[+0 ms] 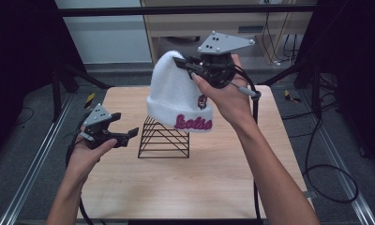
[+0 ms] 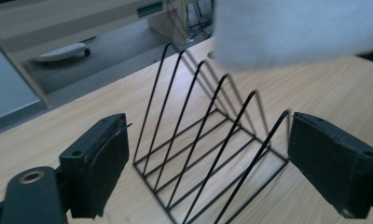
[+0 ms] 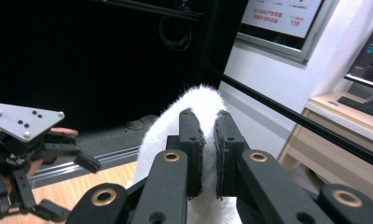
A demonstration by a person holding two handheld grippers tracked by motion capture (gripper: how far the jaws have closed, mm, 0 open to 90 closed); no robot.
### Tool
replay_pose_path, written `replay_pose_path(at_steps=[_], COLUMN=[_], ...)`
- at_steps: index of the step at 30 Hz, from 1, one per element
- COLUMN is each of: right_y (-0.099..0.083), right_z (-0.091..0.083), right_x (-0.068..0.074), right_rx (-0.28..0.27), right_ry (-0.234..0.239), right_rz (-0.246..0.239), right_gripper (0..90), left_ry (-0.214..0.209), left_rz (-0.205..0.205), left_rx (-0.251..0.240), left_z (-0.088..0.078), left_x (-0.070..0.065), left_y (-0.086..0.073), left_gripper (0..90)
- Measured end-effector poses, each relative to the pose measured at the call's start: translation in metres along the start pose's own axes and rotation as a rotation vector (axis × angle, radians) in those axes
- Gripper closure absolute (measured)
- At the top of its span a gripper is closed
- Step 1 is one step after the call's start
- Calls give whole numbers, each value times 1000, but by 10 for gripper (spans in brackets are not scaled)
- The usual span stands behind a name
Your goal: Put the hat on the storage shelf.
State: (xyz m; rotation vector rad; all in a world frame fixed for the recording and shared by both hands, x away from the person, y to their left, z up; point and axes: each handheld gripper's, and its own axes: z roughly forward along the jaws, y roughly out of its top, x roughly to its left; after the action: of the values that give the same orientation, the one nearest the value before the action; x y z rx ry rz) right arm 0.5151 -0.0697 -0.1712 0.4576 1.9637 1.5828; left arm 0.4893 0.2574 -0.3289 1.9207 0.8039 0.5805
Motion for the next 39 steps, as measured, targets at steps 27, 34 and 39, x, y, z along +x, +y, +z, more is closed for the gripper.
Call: replay_pose_path(at_steps=[27, 34, 39], right_y=[4, 2, -2], right_z=[45, 47, 48], right_x=[11, 11, 7], right_rx=[0, 6, 19], right_ry=[91, 91, 83], right_rz=[3, -3, 3], right_gripper=[841, 841, 840], left_ry=[-59, -45, -22], left_rz=[-75, -58, -45], left_rx=[10, -5, -2], left_z=[34, 31, 27], left_x=[14, 12, 10], left_y=[39, 38, 36], left_gripper=[375, 682, 734])
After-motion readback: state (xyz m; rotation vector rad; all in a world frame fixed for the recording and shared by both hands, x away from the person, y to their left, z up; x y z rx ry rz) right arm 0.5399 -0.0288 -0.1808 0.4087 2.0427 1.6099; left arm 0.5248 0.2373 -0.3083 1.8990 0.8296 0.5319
